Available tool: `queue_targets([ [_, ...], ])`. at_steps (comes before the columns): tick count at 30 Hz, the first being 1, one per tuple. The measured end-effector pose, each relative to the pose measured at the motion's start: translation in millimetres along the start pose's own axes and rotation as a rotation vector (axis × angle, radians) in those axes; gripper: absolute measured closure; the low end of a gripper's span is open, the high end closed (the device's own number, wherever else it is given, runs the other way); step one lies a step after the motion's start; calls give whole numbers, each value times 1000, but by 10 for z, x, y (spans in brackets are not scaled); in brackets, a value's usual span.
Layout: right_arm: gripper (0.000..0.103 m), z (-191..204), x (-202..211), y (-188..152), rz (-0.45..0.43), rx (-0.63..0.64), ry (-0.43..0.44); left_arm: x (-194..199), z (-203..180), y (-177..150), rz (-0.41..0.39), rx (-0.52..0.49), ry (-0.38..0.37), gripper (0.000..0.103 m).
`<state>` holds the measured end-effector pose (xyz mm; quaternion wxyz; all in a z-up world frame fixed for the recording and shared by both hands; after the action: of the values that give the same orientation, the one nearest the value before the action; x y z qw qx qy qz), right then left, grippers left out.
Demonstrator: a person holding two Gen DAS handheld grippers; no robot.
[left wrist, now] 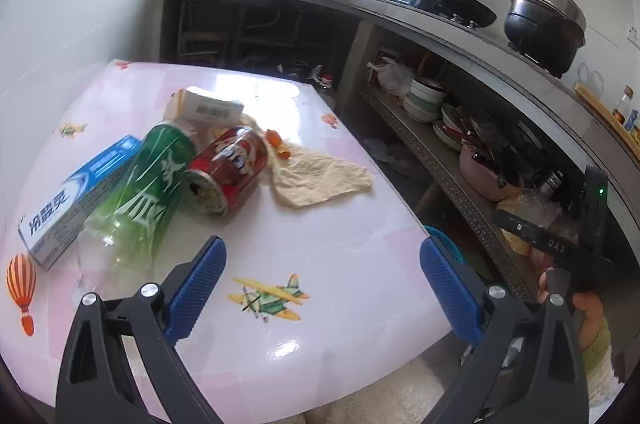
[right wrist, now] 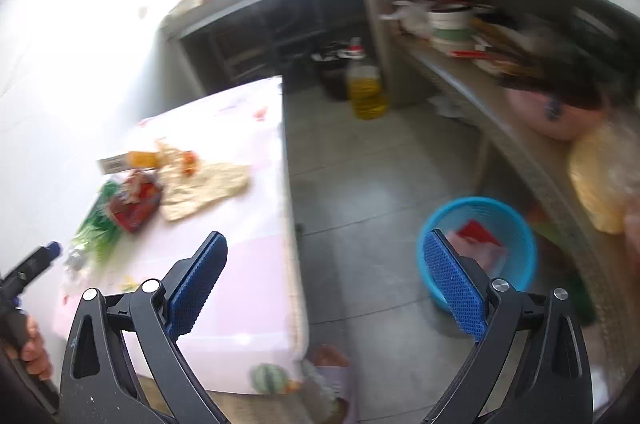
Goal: Collect trash
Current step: 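Move both tools back to the table, then reach the right gripper to the beige cloth with orange peel and pinch it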
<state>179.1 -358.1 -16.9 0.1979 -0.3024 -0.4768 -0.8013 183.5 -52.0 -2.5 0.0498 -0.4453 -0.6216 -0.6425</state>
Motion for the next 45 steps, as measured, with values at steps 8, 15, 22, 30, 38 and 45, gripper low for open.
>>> queue_targets([
  [8,9,606,-163,23,55,153,110,57,187,-116,-41,16,37,8],
  [15,14,972,-386,71,110,174,185,130,320,-166,-73,29,49,8],
  [22,38,1299,-946,430,207,142,225,95,332,-35,-138,38,56,15],
  [30,59,1241,-1925,570,312,261,34,-204,306,8,-92,71,6,40],
  [38,77,1230,-2074,379,315,415,-21,-353,401,-37,-48,93,14,58],
  [45,103,1178,-1756,107,339,410,-36,-382,396,-64,-33,108,6,66],
])
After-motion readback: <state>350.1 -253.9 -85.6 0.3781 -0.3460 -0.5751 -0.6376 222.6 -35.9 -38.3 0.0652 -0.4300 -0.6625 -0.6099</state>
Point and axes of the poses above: each gripper's, at about its wrist camera, not at the fingertips, and x roughly against the way its jaws point, z to its left, y to its top, the point moved 3 cm from there along -x, roughly the way its jaws point, and after that the axes turned 7 degrees about -x, right-handed, at the moved point
